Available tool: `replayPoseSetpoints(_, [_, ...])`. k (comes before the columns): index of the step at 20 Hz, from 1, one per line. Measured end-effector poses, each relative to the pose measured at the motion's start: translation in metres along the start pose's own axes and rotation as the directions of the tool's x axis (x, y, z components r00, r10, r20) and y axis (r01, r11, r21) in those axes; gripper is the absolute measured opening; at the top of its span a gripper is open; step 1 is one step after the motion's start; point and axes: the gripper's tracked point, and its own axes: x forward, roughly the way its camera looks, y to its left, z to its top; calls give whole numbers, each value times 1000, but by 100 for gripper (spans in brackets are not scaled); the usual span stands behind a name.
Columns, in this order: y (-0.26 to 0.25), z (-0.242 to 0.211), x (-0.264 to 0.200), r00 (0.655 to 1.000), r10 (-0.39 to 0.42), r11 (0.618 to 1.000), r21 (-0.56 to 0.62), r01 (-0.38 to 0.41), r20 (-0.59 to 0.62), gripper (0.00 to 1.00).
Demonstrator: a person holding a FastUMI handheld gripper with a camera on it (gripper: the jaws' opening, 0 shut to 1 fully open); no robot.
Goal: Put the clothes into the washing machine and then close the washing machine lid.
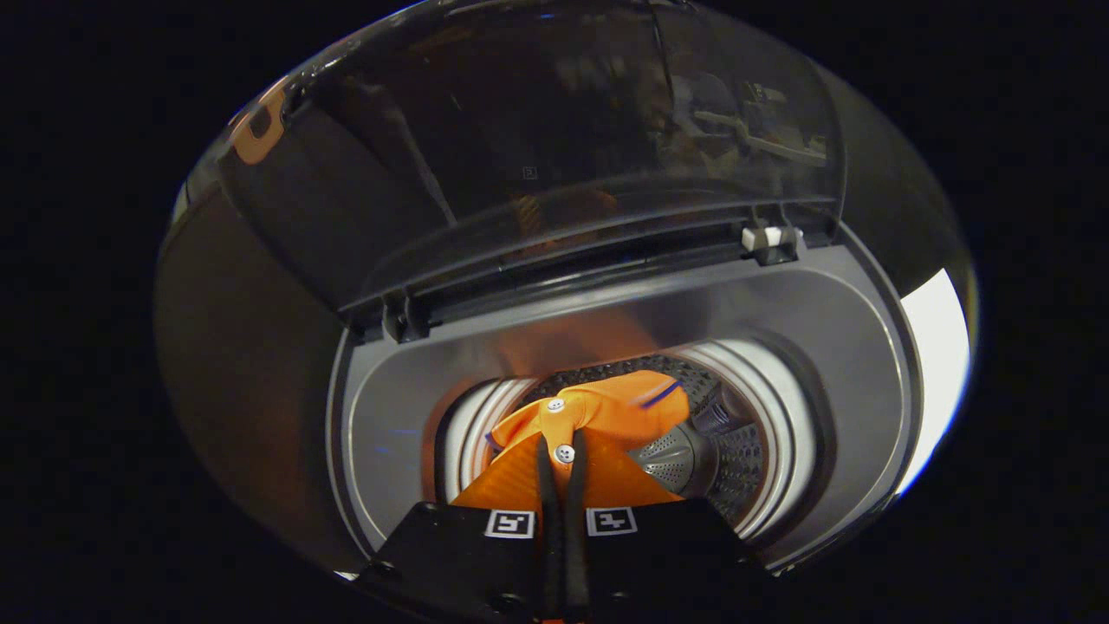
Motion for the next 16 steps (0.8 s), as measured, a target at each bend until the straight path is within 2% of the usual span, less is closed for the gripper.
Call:
replayPoseSetpoints(5, [-6,-7,18,999,-31,999,-34,30,-37,8])
replayPoseSetpoints(16, [-11,-7,20,997,-60,997,-55,58,-45,8])
